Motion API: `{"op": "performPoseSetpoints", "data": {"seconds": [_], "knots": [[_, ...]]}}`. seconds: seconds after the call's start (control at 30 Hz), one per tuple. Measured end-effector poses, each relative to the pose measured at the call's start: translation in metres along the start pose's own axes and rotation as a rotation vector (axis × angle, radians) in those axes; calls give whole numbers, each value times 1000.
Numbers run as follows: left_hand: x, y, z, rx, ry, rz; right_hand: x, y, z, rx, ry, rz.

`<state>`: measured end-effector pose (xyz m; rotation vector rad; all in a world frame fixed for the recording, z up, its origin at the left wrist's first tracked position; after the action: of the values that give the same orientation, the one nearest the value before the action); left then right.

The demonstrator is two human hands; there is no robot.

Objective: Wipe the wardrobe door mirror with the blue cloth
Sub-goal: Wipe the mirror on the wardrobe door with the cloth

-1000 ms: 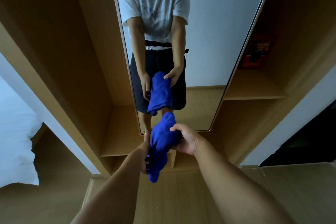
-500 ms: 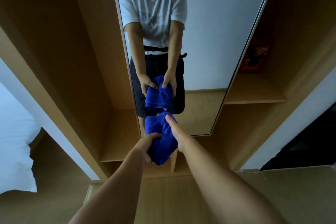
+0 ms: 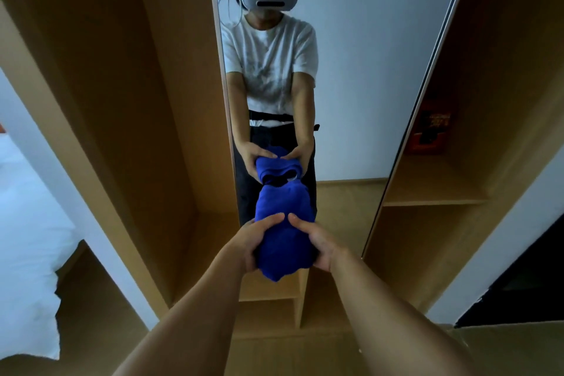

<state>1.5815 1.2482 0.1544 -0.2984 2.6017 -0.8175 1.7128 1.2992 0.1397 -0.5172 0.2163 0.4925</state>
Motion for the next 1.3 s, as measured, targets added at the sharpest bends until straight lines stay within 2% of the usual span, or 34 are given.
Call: {"op": "performPoseSetpoints", "data": {"seconds": [0.13,0.3,0.4,0.43,0.47,0.57,0.7,0.83,0.97,1.1,1.17,1.3], "knots": [[-1,-5,-12,-72,45,-57,1,-1,18,80,-115,-42],[-6,-18,-30,-152,84,-54,-10,-3,38,146,-121,-37],[-1,-36,-48,-118,106,-32,-22,-4,49,224,-129,48],[3,-44,-55,-100,114,-5,-23,-6,54,264,-149,30],[7,-52,-61,-85,129,16,-22,-9,60,308,-174,-38],[24,-72,-81,-106,146,40,-1,-15,75,450,-280,-415],[52,-89,-105,-217,1,22,39,-28,101,589,-523,-848],[93,-104,-121,-290,-103,-45,76,-41,138,598,-574,-1118],[111,-114,-143,-363,-186,-177,106,-47,171,601,-543,-1241],[95,-111,-170,-535,-239,-299,115,-43,199,615,-566,-1201],[79,-109,-182,-596,-243,-334,114,-36,207,605,-424,-1090],[45,-110,-213,-698,-230,-349,96,-43,225,585,23,-882]]}}
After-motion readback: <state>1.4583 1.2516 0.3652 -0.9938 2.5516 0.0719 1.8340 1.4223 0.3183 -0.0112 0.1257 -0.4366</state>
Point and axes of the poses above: each hand's wrist, its own y-axis towards the middle knuckle, its own x-axis out of the back of the hand, z = x × y, the point moved 3 cm from there along y, towards the middle knuckle, and after that the axes turned 3 degrees about x, right-handed, at the moved point
